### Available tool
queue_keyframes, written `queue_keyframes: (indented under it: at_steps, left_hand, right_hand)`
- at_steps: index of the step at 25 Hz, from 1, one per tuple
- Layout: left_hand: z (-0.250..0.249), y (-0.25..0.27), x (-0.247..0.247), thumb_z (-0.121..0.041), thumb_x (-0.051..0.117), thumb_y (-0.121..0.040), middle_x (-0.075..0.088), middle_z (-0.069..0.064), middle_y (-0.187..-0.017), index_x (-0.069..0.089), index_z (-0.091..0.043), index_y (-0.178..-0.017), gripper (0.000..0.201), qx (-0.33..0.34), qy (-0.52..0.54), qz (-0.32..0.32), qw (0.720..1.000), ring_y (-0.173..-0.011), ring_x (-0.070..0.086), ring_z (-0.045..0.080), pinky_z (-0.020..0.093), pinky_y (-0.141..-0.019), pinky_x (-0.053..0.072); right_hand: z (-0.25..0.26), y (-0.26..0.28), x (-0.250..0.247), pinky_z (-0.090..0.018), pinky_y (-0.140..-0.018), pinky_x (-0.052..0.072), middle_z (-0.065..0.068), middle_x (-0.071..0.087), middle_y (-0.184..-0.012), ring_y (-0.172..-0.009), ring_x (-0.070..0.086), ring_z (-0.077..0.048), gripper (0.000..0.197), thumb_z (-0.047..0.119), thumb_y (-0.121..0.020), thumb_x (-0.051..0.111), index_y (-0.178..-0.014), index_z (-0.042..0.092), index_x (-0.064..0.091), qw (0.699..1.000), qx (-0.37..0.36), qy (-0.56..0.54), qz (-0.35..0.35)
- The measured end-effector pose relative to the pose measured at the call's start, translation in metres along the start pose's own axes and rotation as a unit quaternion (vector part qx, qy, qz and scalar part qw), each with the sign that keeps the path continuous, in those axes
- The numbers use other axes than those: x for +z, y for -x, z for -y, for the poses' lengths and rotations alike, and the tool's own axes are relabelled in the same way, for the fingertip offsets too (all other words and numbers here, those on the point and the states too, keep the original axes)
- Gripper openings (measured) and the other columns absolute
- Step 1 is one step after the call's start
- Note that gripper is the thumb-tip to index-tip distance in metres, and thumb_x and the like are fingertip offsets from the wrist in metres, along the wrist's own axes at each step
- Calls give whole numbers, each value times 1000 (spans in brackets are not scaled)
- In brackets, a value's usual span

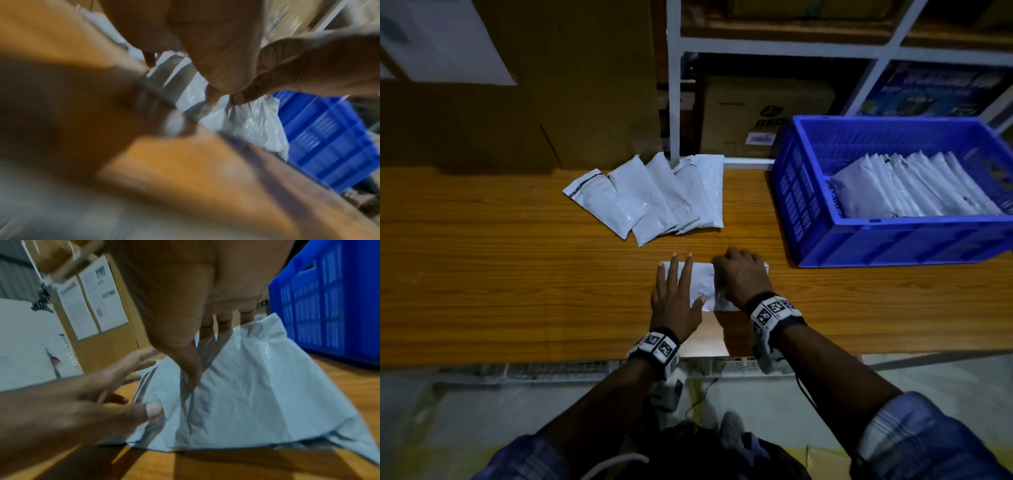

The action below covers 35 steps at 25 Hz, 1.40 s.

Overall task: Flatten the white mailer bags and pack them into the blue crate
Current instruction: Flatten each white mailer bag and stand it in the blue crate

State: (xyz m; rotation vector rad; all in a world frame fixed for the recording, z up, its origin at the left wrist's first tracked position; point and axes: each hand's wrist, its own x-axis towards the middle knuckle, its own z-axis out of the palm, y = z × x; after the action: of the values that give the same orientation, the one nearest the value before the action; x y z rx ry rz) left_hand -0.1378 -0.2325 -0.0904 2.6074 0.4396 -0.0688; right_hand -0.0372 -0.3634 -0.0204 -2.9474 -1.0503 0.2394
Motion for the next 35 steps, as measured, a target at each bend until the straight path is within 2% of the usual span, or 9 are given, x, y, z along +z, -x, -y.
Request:
queue_keyframes:
  at_steps: [3,6,9,11,14,18,24,32,35]
  left_hand:
    - [-9,-13,-31,-35,71,-88,9,3,-167,43,-27,-141,60,32,-84,-68,994,-153,4,28,50,-114,20]
    - [-15,-18,-55,-15,76,-75,33,4,-159,58,-25,-110,40,104,-131,-130,977,-151,17,27,47,-114,21]
    - [-15,-9,-59,-16,75,-71,41,1,-154,57,-25,-112,46,130,-167,-105,972,-147,27,24,44,-115,26]
    - [-13,0,-46,-22,73,-76,34,1,-159,54,-24,-123,51,113,-172,-48,977,-149,24,23,43,-118,24]
    - [-7,13,-19,-19,68,-80,20,5,-164,45,-18,-137,61,79,-144,19,986,-152,14,24,41,-123,17]
    - [8,26,5,-39,58,-84,0,4,-168,21,-22,-154,81,44,-76,74,993,-154,-3,21,41,-125,4]
    - [8,22,19,-49,16,-106,2,-3,-167,11,-26,-160,59,77,-132,0,988,-155,-2,21,48,-123,0]
    - [16,14,39,-44,12,-104,-4,-5,-168,5,-29,-160,59,46,-102,25,993,-154,-8,20,47,-125,5]
    - [16,11,36,-44,11,-103,-2,-6,-168,4,-30,-160,59,40,-95,32,994,-154,-7,18,46,-125,5]
  right_hand:
    - [1,5,-15,-43,-90,39,-4,59,-109,-104,55,-30,27,22,-79,69,-106,21,64,999,-7,-17,-48]
    - [1,14,-19,-42,-85,40,-3,60,-105,-97,55,-28,26,23,-77,70,-102,21,61,996,-16,-19,-83]
    - [3,22,-3,-43,-84,40,-4,63,-100,-92,58,-32,13,26,-88,58,-99,19,57,988,-14,-22,-150]
    - [3,27,16,-47,-94,40,-6,61,-123,-110,57,-36,26,26,-94,51,-120,21,54,993,1,-55,-103]
    - [3,38,49,-55,-117,18,0,9,-165,-148,13,-37,74,31,-92,51,-155,37,12,993,24,-99,57]
    - [15,53,86,-51,-118,-15,10,-30,-158,-145,-30,-27,71,56,-94,30,-149,50,-15,975,66,-188,94]
    - [26,50,107,-53,-118,-13,5,-31,-158,-145,-30,-28,59,49,-102,12,-152,42,-18,987,99,-122,45]
    - [18,45,89,-50,-118,-18,10,-30,-158,-143,-36,-21,54,51,-102,8,-153,44,-9,973,88,-191,90]
    - [14,40,76,-50,-118,-17,7,-27,-160,-144,-34,-23,54,46,-103,11,-154,43,-6,987,53,-148,25]
